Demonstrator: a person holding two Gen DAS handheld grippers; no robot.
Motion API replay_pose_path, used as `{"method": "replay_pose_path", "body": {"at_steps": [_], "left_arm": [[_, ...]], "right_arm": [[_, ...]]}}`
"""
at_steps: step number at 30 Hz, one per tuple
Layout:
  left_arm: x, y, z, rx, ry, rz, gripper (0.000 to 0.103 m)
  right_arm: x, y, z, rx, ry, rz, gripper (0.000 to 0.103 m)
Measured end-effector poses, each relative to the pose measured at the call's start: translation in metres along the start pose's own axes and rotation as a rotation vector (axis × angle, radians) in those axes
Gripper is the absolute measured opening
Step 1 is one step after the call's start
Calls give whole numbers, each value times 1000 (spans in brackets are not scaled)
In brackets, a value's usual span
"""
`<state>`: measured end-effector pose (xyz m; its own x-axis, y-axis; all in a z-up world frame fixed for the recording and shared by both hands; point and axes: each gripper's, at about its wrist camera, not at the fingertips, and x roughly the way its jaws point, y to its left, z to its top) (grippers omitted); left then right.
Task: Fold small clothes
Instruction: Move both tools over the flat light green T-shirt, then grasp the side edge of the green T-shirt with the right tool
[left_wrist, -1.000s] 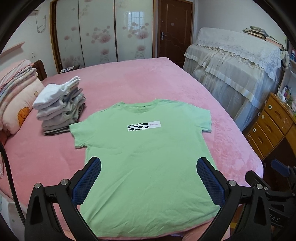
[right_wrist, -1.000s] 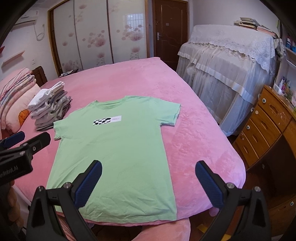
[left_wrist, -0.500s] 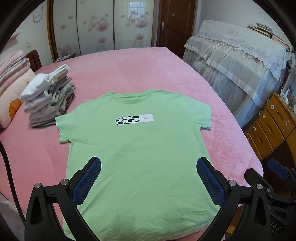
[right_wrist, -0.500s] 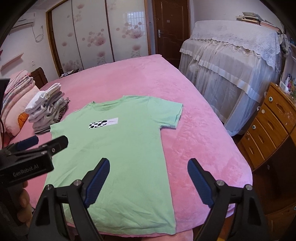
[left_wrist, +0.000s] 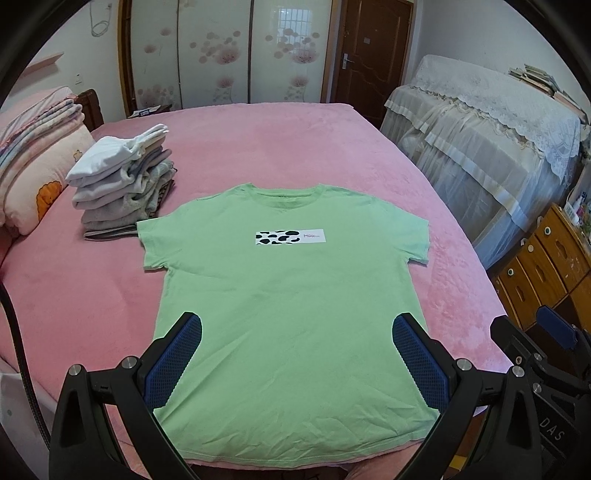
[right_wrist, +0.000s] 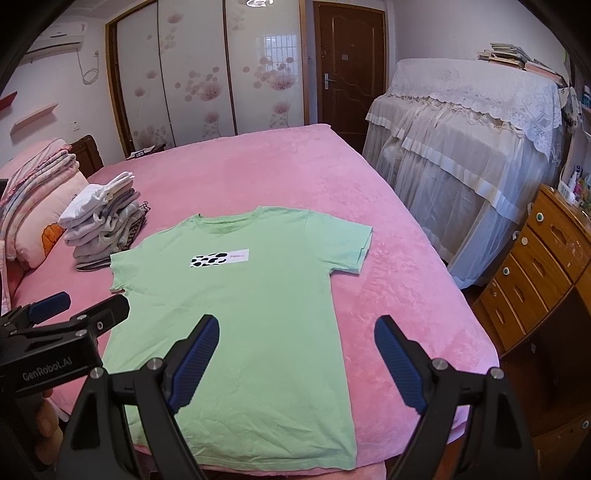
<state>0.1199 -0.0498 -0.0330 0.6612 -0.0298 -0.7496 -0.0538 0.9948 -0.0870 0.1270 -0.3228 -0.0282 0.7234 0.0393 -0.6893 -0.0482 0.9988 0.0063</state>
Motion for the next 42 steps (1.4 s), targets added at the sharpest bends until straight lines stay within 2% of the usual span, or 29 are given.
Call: {"method": "replay_pose_path", "body": {"at_steps": [11, 20, 29, 36, 41, 42], "left_arm": [[-10, 5, -3, -11, -7, 16, 103], [-11, -4, 12, 16, -35, 37, 103], [-8, -30, 60, 95, -139, 36, 103], [27, -59, 101, 154, -203, 61, 103], [78, -72, 129, 136, -191, 74, 103], [91, -74, 133, 133, -188, 83, 103]], "right_arm": [[-13, 8, -1, -19, -17, 24, 87], [-11, 4, 10, -29, -41, 35, 87], [-2, -18, 52, -104, -126, -74, 87], [34, -43, 98, -141, -190, -216, 87], [86, -74, 126, -102, -135, -204, 87], [104, -84, 132, -88, -109, -195, 82]]}}
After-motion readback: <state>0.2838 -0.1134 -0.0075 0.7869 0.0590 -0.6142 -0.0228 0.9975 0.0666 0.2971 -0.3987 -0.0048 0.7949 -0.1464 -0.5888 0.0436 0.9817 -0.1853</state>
